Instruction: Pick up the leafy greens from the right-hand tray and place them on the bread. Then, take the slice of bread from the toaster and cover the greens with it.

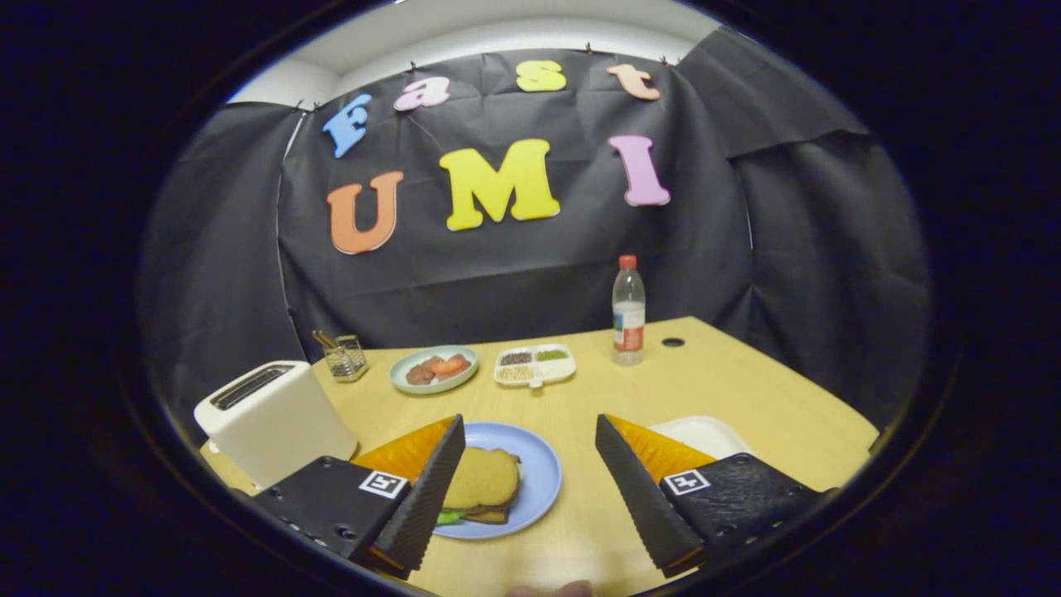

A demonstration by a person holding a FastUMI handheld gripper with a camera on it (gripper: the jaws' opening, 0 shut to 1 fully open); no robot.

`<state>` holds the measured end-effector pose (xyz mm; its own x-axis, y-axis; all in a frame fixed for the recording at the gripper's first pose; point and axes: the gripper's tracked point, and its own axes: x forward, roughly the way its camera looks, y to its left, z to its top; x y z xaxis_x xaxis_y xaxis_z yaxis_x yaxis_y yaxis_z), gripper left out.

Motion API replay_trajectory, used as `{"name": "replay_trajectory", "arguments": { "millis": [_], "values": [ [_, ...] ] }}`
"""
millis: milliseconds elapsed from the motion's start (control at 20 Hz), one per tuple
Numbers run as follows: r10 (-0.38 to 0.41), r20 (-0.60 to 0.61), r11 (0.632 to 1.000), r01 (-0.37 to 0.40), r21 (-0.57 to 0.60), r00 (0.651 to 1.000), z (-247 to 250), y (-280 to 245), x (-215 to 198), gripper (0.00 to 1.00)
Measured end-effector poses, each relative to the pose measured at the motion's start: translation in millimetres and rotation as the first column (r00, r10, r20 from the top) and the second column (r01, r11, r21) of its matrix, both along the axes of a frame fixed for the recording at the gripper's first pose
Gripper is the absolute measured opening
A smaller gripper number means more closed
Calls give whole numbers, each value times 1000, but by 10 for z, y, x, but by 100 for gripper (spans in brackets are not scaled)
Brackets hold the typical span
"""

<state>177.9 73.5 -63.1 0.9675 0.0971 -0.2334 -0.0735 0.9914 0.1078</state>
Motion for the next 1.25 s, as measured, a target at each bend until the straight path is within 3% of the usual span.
{"name": "replay_trajectory", "arguments": {
  "millis": [350, 550, 900, 1250],
  "values": [
    [64, 127, 998, -60, -38, 990, 578, -38, -974, 96],
    [49, 171, 998, -41, -48, 984, 699, -63, -1362, 96],
    [58, 204, 998, -50, -45, 977, 717, 111, -1754, 96],
    [37, 197, 998, -27, -52, 980, 637, 194, -1809, 96]
  ]
}}
